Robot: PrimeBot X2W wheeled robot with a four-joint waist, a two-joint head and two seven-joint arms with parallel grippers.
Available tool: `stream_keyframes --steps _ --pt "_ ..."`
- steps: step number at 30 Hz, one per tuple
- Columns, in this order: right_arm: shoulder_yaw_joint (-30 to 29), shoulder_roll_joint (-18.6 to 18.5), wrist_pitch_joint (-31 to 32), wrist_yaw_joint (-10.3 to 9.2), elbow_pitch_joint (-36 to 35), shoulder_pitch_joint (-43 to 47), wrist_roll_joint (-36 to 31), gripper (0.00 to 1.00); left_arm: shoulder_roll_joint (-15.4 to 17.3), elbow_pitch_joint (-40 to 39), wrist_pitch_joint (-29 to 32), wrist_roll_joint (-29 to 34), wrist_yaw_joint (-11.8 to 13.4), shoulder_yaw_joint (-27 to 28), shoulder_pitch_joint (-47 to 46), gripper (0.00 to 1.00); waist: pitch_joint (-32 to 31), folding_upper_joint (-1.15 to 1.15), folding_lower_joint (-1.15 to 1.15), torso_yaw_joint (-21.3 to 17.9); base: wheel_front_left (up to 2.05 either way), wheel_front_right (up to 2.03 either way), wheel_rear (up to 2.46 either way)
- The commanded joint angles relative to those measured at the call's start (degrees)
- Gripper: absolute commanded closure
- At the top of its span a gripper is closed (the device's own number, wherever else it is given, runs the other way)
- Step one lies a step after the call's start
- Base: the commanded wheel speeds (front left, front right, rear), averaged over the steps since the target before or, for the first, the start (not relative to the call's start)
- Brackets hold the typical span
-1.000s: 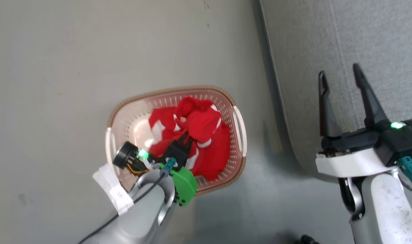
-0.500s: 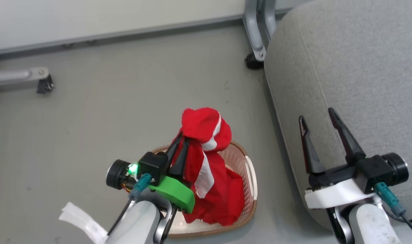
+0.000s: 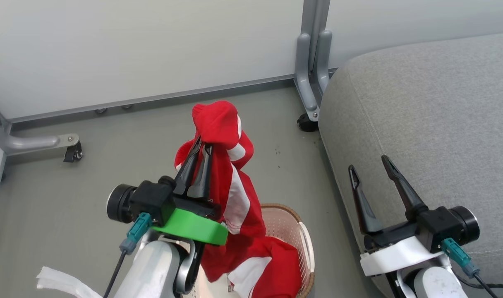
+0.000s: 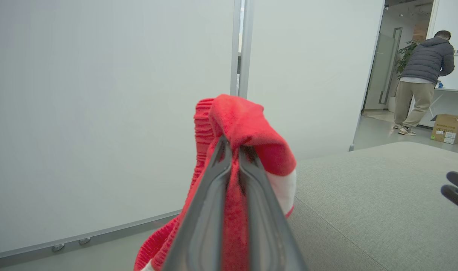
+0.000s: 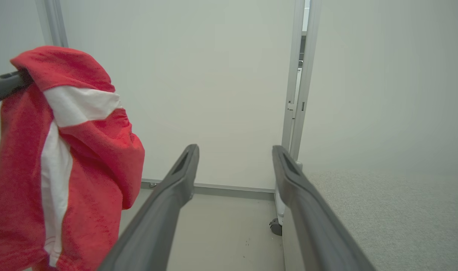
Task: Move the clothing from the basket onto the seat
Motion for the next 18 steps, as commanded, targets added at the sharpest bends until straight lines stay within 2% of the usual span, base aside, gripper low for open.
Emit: stream_keyframes --steps 1,11,15,18 --pt "0.2 0.3 -0.2 -0.01 0.1 0.9 0.3 0.00 0.1 -0.7 0.0 0.1 0.2 0.0 -0.5 1.00 -0.6 0.00 0.01 -0.3 0.00 0.00 0.00" --pt "3.6 -0.3 -0.2 -0.02 0.9 1.5 2.9 0.00 0.1 -1.8 0.0 -1.0 0.7 -2.6 -1.0 1.00 -0.5 0.00 0.01 -0.1 0.00 0.00 0.00" --pt "7.2 -1.6 -0.2 -0.01 2.2 1.1 5.2 0.00 0.1 -1.7 0.0 -1.4 0.5 -3.9 -1.1 1.00 -0.6 0.00 0.01 0.0 0.00 0.00 0.00" --pt "12.1 -3.1 -0.2 -0.01 3.1 -0.2 8.4 0.00 0.1 -1.5 0.0 -1.8 0.5 -4.8 -1.5 1.00 -0.9 0.00 0.01 0.1 0.00 0.00 0.00"
